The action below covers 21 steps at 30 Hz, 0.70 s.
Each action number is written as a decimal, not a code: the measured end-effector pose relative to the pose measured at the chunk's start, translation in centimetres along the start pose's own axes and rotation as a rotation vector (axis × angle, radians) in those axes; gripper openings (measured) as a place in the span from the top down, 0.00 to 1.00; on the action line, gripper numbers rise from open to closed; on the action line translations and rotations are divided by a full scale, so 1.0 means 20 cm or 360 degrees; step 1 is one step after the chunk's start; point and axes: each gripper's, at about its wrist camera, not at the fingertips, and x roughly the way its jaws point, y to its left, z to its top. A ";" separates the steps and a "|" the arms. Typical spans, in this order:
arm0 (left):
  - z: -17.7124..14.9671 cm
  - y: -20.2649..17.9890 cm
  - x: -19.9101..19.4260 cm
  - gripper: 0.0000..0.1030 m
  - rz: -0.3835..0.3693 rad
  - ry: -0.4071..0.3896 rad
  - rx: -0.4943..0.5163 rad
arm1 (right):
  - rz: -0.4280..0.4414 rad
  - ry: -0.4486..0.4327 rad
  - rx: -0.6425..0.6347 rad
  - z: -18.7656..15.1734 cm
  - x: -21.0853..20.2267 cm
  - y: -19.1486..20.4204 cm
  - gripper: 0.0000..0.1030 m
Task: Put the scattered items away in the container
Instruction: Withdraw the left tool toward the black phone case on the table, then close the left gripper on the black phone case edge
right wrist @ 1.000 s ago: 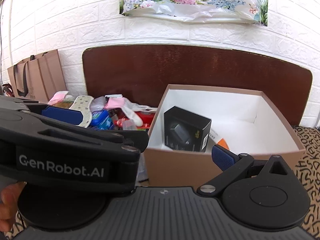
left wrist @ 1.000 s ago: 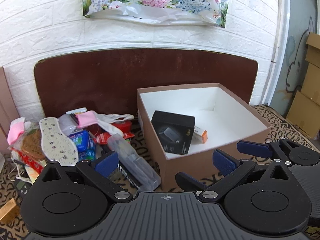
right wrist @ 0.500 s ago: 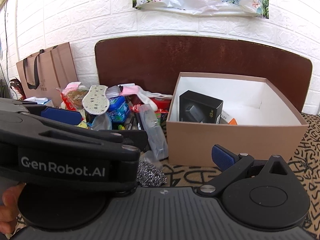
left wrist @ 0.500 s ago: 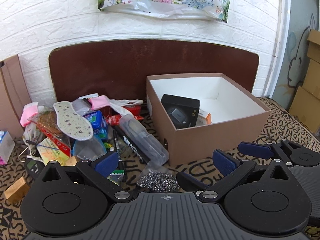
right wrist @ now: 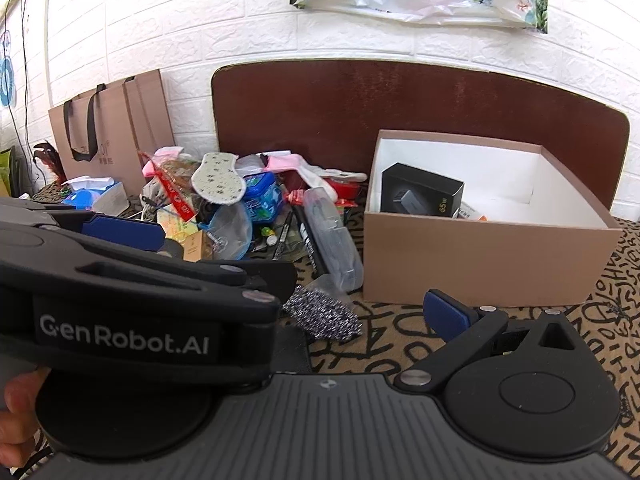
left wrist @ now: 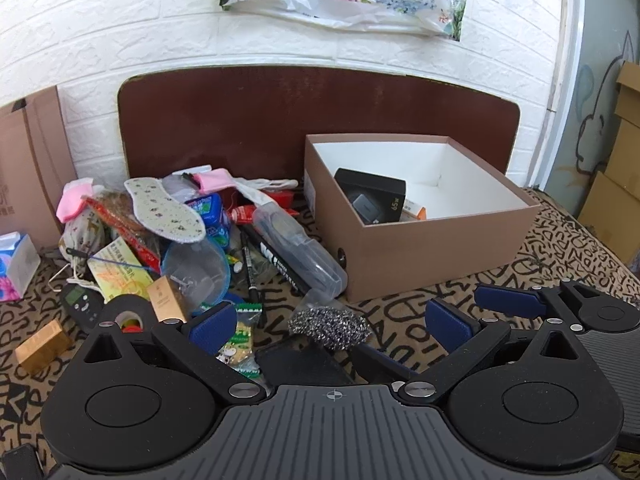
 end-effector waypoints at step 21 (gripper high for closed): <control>-0.23 0.31 0.19 0.00 0.0061 0.0262 -0.0168 | -0.0002 0.0264 -0.0020 -0.23 0.22 -0.02 0.01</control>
